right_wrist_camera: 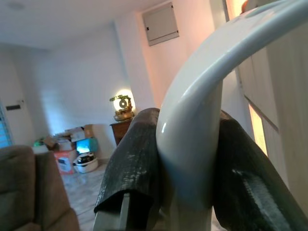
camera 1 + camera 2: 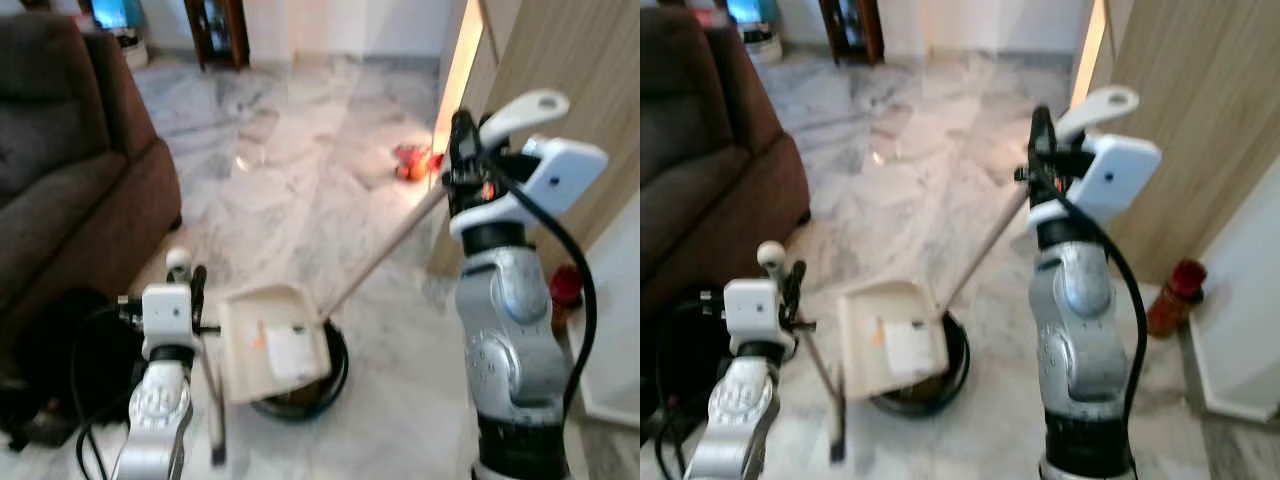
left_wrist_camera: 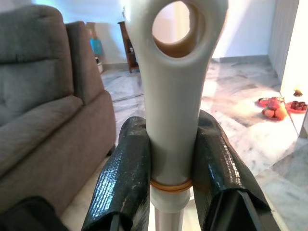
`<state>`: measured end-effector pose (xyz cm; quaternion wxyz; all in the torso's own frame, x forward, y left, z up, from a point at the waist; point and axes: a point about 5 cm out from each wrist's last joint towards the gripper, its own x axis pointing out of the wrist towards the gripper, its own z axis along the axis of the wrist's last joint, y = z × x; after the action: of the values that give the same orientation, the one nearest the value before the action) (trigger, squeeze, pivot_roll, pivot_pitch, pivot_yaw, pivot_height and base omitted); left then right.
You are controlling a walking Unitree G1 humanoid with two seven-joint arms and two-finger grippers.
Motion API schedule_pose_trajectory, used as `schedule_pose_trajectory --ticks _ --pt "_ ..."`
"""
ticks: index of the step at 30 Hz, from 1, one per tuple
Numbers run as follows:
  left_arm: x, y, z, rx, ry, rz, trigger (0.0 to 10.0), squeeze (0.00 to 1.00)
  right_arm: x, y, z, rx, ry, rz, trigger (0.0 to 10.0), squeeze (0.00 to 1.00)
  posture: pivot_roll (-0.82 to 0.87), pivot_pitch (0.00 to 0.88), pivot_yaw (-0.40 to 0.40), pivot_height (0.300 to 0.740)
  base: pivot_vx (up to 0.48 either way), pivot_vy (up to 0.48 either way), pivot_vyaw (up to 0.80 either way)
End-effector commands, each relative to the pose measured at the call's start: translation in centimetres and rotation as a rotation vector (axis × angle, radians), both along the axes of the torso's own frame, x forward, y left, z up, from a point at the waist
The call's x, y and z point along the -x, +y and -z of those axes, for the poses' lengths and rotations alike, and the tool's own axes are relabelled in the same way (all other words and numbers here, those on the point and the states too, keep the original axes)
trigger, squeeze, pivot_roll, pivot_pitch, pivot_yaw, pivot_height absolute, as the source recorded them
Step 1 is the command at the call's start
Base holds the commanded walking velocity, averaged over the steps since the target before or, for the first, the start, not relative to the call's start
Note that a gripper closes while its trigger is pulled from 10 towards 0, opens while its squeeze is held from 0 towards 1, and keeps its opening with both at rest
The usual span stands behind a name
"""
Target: Sweep floor
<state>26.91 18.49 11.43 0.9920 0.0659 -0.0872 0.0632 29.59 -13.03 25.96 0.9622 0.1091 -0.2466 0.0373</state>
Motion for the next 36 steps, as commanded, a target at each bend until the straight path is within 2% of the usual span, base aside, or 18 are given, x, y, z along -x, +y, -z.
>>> schedule_pose_trajectory --ticks 1,11,14,20,25,36 --pt "0.0 0.5 -0.8 -0.028 -0.045 -0.011 10.0 0.0 0.6 1.1 -1.5 -0.04 -0.074 -0.062 10.0 0.0 0.12 0.086 0.035 0.74 0.0 0.0 0.0" --pt "0.1 0.4 -0.8 -0.024 -0.048 -0.005 10.0 0.0 0.9 2.1 -1.8 -0.044 -0.092 -0.101 10.0 0.0 0.12 0.087 0.036 0.74 0.0 0.0 0.0" --pt "0.1 0.4 -0.8 -0.023 -0.048 -0.002 10.0 0.0 1.3 3.7 -1.9 0.021 -0.12 -0.148 10.0 0.0 0.12 0.092 0.036 0.74 0.0 0.0 0.0" --pt "0.1 0.4 -0.7 -0.023 -0.047 -0.003 10.0 0.0 1.6 4.8 -2.1 0.024 -0.137 -0.192 10.0 0.0 0.12 0.101 0.037 0.74 0.0 0.0 0.0" --pt "0.1 0.4 -0.7 -0.023 -0.046 -0.003 10.0 0.0 1.8 5.5 -2.3 0.081 -0.169 -0.203 10.0 0.0 0.12 0.107 0.04 0.74 0.0 0.0 0.0" --pt "0.2 0.4 -0.7 -0.02 -0.044 0.0 10.0 0.0 3.2 7.9 -4.1 0.161 -0.313 -0.232 10.0 0.0 0.12 0.115 0.04 0.74 0.0 0.0 0.0"
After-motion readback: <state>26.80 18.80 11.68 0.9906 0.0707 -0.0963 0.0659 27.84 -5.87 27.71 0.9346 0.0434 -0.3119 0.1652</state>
